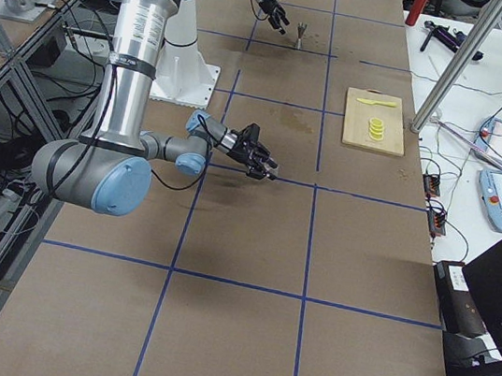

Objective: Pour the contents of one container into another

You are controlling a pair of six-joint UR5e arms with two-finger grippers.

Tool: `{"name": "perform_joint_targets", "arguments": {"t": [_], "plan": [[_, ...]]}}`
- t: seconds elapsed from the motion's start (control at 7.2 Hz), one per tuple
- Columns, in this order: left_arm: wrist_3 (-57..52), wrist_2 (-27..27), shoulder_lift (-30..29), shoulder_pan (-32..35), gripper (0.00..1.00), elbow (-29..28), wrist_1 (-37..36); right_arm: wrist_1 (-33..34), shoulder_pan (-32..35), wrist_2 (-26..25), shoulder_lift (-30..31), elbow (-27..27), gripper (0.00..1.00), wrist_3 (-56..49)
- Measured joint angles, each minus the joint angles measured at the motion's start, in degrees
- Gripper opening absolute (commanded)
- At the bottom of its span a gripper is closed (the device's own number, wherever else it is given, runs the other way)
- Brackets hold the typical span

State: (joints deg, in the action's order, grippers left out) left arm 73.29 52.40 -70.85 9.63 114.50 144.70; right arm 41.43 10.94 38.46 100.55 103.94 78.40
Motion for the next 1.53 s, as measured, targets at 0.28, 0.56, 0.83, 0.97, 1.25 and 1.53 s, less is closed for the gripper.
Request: {"name": "perform_joint_targets", "arguments": {"t": [0.28,0.56,0.83,0.97,1.25,1.53], "plan": [[-0.81,0.45,0.81,0.03,1.00,1.38,-0.13,-0.17,-1.73,-1.79,-0.09,-1.13,0.00,1.81],[-1.01,0.51,0.95,0.16,1.00,1.57,-0.14,-0.23,-2.63,-3.46,-0.30,-1.86,0.02,2.89],[-1.29,0.54,1.04,0.35,1.00,2.13,-0.12,-1.63,-3.20,-4.02,-0.56,-3.23,0.08,3.11],[-1.35,0.71,1.09,0.40,1.00,2.50,-0.12,-3.24,-3.37,-4.07,-0.68,-4.44,0.28,3.13],[-1.39,1.19,1.14,0.51,1.00,2.80,-0.12,-5.59,-3.44,-4.16,-0.71,-5.84,0.57,3.09],[-1.39,1.31,1.15,0.59,1.00,3.10,-0.12,-6.03,-3.46,-4.27,-0.71,-6.15,0.99,3.08]]}}
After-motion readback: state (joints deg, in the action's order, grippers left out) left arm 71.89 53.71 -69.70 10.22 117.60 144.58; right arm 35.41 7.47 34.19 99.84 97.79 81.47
